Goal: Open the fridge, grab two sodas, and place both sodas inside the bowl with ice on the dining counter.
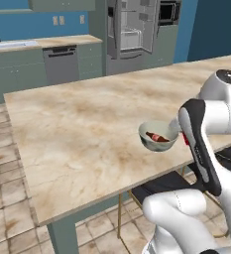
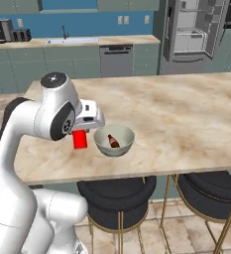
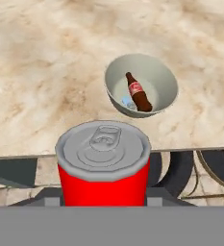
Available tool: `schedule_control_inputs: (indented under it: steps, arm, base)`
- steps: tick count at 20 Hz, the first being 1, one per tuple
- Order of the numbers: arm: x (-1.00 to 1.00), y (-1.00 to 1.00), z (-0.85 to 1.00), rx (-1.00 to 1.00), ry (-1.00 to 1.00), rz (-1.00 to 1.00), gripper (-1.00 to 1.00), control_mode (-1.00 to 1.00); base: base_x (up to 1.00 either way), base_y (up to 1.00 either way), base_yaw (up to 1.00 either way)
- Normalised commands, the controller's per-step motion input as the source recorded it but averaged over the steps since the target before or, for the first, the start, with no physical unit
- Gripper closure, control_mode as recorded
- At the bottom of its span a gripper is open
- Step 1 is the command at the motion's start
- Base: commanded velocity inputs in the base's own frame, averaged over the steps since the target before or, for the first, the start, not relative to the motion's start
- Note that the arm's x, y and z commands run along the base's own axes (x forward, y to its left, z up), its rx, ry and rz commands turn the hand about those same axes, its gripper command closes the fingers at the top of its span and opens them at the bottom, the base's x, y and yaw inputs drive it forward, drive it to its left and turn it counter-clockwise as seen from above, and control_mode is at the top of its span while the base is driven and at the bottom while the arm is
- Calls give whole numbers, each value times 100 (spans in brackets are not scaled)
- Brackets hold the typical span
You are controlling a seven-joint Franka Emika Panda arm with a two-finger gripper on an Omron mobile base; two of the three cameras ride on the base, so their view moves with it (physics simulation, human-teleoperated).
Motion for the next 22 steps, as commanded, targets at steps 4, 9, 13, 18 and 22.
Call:
schedule_control_inputs:
  steps: [4, 9, 13, 18, 22]
  arm:
    - [100, -7, -36, -6, 32, 14, 100, -100]
    - [80, -18, -46, -1, 22, 13, 100, -100]
    - [51, -23, -49, 0, 11, 10, 100, -100]
    - [6, -10, -30, -2, 1, 0, 100, -100]
    - [23, 7, -33, -12, 0, 0, 100, -100]
  base:
    - [0, 0, 0]
    - [0, 0, 0]
    - [0, 0, 0]
    - [0, 0, 0]
    - [0, 0, 0]
